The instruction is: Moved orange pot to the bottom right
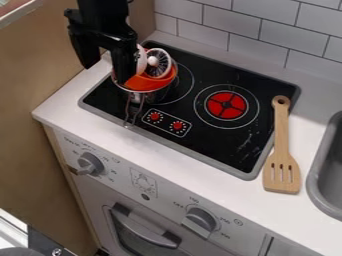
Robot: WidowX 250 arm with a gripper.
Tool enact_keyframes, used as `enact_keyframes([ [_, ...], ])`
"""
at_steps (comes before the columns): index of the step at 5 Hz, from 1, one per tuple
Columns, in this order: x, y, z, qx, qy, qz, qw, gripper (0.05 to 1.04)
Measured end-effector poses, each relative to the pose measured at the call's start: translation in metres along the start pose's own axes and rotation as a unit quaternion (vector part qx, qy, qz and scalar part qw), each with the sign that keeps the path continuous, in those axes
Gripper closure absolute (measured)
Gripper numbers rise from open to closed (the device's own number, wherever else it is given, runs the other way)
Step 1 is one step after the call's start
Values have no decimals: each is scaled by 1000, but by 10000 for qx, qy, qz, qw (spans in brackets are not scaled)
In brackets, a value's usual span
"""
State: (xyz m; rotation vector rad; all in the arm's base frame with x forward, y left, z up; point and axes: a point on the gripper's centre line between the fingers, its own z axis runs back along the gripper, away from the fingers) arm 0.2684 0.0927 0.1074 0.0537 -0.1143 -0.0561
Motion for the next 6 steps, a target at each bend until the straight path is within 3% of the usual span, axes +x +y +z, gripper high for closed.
enact_keyframes([
  [1, -5, -3, -8, -80, 232, 37, 9997, 84],
  [2, -2, -13, 11, 7, 783, 228, 9967, 84],
  [3, -27, -12, 18, 94, 1630, 115, 9865, 84],
  [6, -29, -11, 18, 98, 1658, 119, 9860, 84],
])
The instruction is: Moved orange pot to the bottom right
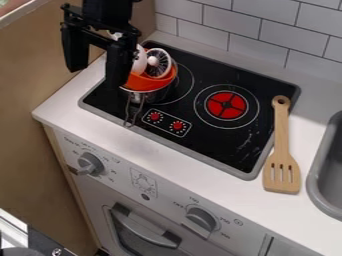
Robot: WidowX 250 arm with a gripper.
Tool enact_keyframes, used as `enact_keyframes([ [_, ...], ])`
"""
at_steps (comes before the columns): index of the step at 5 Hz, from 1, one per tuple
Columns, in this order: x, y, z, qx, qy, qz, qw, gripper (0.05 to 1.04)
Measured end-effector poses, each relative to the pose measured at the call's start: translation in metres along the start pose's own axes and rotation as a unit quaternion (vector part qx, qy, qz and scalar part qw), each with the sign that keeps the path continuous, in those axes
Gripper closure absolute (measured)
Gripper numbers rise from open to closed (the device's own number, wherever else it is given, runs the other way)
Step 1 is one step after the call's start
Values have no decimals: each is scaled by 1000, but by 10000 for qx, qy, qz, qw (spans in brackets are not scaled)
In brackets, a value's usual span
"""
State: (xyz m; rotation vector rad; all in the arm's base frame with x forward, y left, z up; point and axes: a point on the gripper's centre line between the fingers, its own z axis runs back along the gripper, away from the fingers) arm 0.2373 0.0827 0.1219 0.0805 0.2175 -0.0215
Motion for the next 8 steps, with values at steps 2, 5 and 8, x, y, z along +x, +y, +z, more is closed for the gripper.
enact_keyframes([
  [2, 11, 2, 2, 398, -224, -729, 9963, 84],
  [5, 74, -16, 0, -386, -772, -1610, 9832, 84],
  [8, 92, -25, -19, -308, -1057, -1770, 9780, 84],
])
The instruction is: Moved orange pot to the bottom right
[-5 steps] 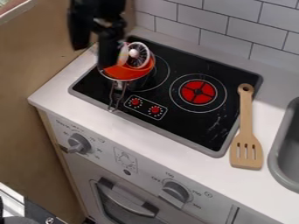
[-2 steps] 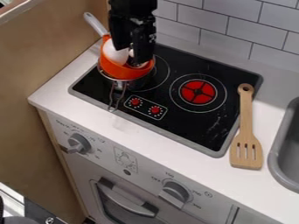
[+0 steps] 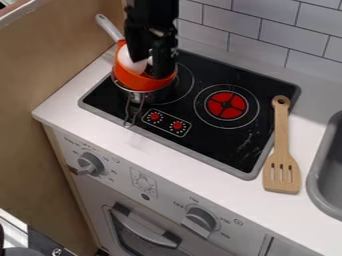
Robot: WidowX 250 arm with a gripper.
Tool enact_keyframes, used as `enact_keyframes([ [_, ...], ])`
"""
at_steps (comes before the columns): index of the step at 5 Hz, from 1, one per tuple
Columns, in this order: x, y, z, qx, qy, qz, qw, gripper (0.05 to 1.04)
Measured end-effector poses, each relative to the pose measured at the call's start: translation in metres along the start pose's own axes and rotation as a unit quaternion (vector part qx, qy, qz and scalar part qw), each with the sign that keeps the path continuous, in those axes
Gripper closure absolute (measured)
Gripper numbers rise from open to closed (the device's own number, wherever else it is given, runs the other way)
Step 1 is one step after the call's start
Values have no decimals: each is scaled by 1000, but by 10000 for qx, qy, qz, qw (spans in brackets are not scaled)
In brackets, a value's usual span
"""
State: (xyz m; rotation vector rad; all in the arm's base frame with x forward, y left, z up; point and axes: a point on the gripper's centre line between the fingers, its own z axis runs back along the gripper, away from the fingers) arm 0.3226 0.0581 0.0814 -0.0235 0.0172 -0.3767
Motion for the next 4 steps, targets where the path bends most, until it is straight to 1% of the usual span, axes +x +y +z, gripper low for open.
enact_keyframes([
  [1, 4, 1, -12, 47, -5, -106, 9999, 84],
  [2, 6, 1, -14, 131, -8, -47, 9999, 84],
  [3, 7, -1, -20, 172, 43, -41, 9998, 84],
  [4, 6, 1, -20, 225, 74, -57, 9997, 84],
])
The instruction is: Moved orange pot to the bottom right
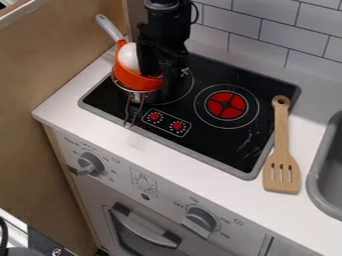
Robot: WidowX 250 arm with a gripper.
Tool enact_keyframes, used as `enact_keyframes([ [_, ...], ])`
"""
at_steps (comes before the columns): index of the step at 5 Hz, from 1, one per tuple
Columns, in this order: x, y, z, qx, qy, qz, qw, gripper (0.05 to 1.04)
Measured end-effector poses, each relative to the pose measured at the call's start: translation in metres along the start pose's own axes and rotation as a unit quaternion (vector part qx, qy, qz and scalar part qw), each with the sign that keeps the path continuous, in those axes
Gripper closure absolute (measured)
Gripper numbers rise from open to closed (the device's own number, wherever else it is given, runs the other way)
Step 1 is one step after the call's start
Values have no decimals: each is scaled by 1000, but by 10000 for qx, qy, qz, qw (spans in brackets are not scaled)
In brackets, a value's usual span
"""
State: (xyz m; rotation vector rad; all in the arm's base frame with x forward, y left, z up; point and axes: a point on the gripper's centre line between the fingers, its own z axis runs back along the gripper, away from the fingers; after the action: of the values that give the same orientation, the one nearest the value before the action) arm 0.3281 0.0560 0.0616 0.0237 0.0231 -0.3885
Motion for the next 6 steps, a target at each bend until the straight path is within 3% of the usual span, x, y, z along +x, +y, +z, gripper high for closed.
enact_keyframes([
  [1, -3, 4, 0, 54, 42, 49, 10000, 137],
  [3, -7, 6, -6, 78, 47, 167, 9998, 696],
  [4, -9, 8, -6, -78, -23, 198, 9998, 914],
  [5, -11, 7, -5, -265, -61, 223, 9994, 1019],
  [6, -13, 7, -4, -287, 7, 218, 9994, 1029],
])
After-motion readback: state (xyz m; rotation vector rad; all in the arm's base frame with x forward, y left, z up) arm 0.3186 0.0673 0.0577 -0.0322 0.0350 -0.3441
